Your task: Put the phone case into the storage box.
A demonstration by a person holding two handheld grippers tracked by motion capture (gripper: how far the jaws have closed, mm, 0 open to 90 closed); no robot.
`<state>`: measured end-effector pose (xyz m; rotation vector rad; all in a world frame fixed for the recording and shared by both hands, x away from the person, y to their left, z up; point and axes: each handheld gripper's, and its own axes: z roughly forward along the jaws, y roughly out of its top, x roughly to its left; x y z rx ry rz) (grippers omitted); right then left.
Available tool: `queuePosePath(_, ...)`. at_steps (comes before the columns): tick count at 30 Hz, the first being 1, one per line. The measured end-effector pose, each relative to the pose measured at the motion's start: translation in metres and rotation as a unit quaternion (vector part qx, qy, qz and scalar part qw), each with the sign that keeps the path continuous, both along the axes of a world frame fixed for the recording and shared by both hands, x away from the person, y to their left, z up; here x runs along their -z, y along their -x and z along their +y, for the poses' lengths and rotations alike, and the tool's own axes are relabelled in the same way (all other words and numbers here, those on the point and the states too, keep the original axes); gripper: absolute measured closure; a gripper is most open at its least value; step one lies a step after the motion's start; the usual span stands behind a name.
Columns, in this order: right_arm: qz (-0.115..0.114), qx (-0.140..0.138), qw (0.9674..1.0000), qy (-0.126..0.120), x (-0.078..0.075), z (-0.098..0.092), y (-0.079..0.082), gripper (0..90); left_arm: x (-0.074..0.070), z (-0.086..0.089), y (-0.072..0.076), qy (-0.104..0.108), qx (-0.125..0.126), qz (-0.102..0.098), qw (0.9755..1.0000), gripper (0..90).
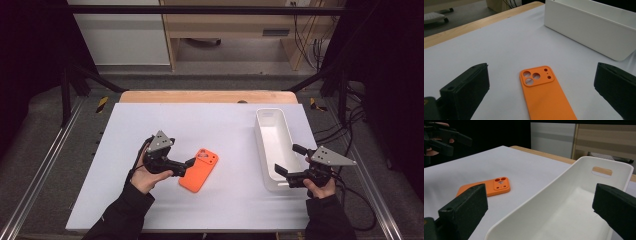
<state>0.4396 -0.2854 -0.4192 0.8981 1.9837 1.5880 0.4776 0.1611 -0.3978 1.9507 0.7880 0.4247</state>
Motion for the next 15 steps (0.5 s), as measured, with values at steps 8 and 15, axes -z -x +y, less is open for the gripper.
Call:
queuePosePath(8,0.0,0.0,1.0,0.0,0.0,0.0,0.0,0.4,0.007,-0.011,-0.005,-0.012,0.001,0.014,0.9998,0.0)
queuePosePath(15,0.0,0.001,1.0,0.001,0.0,0.0,0.0,0.4,0.013,-0.02,-0.008,-0.022,0.005,0.024,0.9995,0.0)
